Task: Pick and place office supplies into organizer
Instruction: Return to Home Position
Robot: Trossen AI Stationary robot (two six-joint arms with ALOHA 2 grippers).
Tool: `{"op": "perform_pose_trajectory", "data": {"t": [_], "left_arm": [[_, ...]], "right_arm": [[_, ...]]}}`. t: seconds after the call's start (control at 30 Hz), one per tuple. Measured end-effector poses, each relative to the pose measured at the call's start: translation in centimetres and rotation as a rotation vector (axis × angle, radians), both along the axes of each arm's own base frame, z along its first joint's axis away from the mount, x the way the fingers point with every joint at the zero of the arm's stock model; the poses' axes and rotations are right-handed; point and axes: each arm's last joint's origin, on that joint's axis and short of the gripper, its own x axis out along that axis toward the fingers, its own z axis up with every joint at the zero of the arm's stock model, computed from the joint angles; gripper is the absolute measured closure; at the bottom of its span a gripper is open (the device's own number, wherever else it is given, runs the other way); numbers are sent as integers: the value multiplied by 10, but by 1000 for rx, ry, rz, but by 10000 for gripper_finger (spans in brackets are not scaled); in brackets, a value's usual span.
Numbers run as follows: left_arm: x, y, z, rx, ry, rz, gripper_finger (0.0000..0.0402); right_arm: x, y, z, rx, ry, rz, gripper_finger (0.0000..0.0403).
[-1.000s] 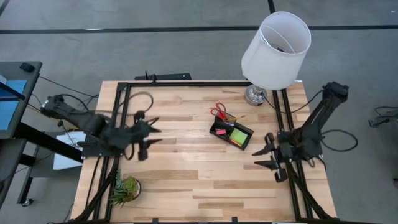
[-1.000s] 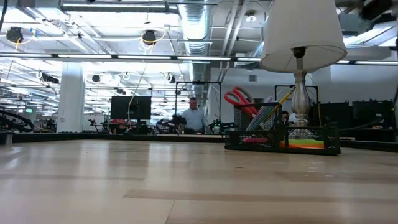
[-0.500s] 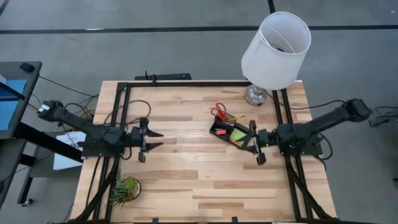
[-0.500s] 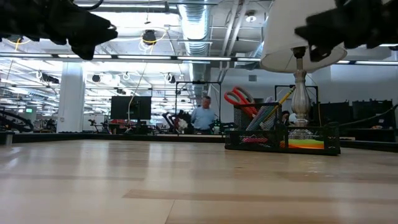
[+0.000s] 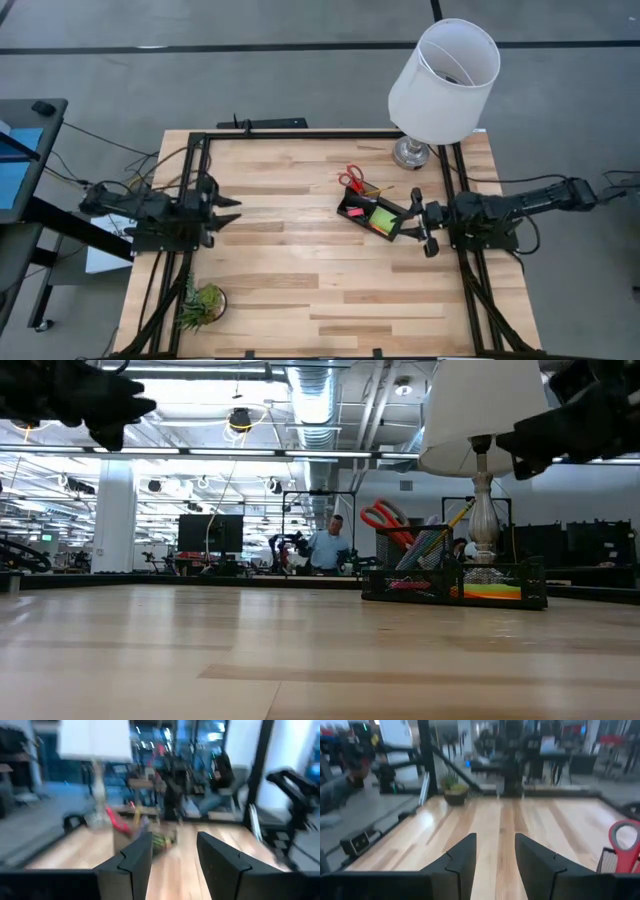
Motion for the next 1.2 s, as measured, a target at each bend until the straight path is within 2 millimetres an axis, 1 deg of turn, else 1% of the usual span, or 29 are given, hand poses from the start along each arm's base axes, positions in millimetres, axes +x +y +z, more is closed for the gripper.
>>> {"op": "perform_pose_trajectory", "data": {"t": [0.07,0.1,0.13,0.2,0.27,0.37,0.47,0.57,0.7,1.13,1.2], "left_arm": [[3,-2,-6,-3,5,-50,254],[5,-4,-7,-6,-21,-77,254],[8,-5,-10,-6,-43,-90,254],[13,-7,-24,9,-49,-106,254],[13,-7,-25,21,-60,-118,254],[15,-8,-32,21,9,-123,254],[15,-8,-32,19,14,-122,254],[16,-8,-42,34,109,-123,254],[17,-9,-44,-10,140,-134,254],[17,-8,-44,9,142,-128,254],[17,-8,-44,9,143,-128,254]], "right_arm": [[-5,-1,-13,10,-47,0,275],[-5,-1,-14,15,-34,-2,275],[-6,-1,-16,30,-14,-4,275],[-8,-1,-15,58,-19,-6,275],[-8,-1,-13,76,-39,-5,275],[-9,-1,-11,71,-55,-1,275],[-9,-1,-13,59,-32,-9,275],[-9,-1,-16,53,-3,-18,275],[-10,-1,-19,48,25,-18,275],[-10,-1,-21,43,40,-21,275],[-10,-1,-20,-44,20,-17,275]]}}
